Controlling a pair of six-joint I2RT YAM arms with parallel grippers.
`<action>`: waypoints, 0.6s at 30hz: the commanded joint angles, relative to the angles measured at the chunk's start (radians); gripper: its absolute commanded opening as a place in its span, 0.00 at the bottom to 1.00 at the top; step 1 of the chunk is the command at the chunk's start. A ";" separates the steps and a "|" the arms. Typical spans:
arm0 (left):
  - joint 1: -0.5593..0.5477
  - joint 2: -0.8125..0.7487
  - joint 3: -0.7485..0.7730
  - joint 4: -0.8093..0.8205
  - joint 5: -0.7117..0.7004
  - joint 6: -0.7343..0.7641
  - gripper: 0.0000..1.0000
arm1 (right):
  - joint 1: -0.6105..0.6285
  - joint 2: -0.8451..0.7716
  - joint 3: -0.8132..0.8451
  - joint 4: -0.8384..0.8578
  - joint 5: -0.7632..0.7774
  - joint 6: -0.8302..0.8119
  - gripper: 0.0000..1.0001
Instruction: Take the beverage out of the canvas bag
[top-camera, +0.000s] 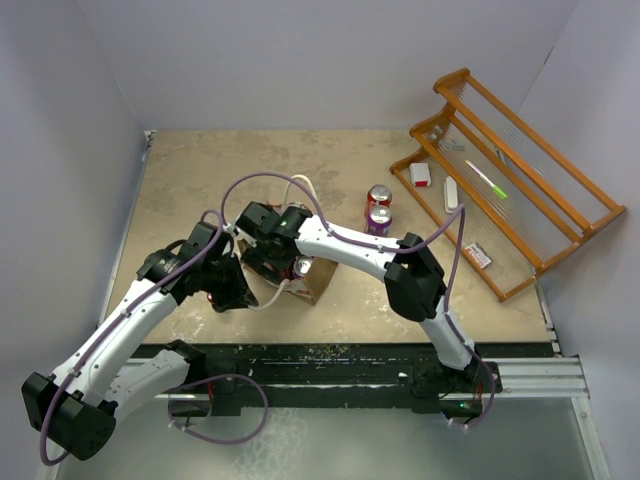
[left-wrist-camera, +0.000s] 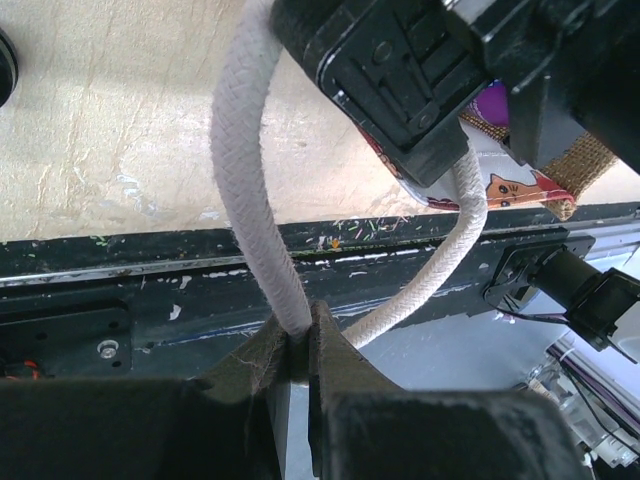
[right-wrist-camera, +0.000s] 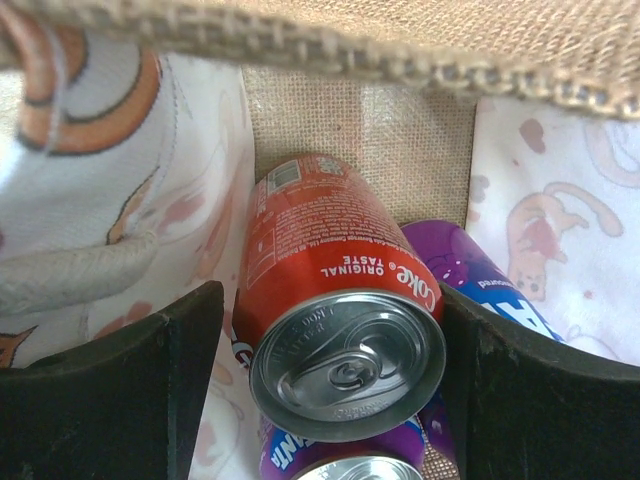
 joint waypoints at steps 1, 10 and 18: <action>0.003 -0.016 0.008 0.025 0.005 0.001 0.00 | 0.006 0.050 0.003 -0.021 -0.045 -0.022 0.82; 0.003 -0.027 0.011 0.015 -0.001 0.003 0.00 | 0.006 0.078 0.021 -0.007 -0.045 -0.010 0.79; 0.003 -0.025 0.024 -0.003 -0.003 0.018 0.00 | 0.005 0.057 0.038 -0.010 -0.054 0.000 0.70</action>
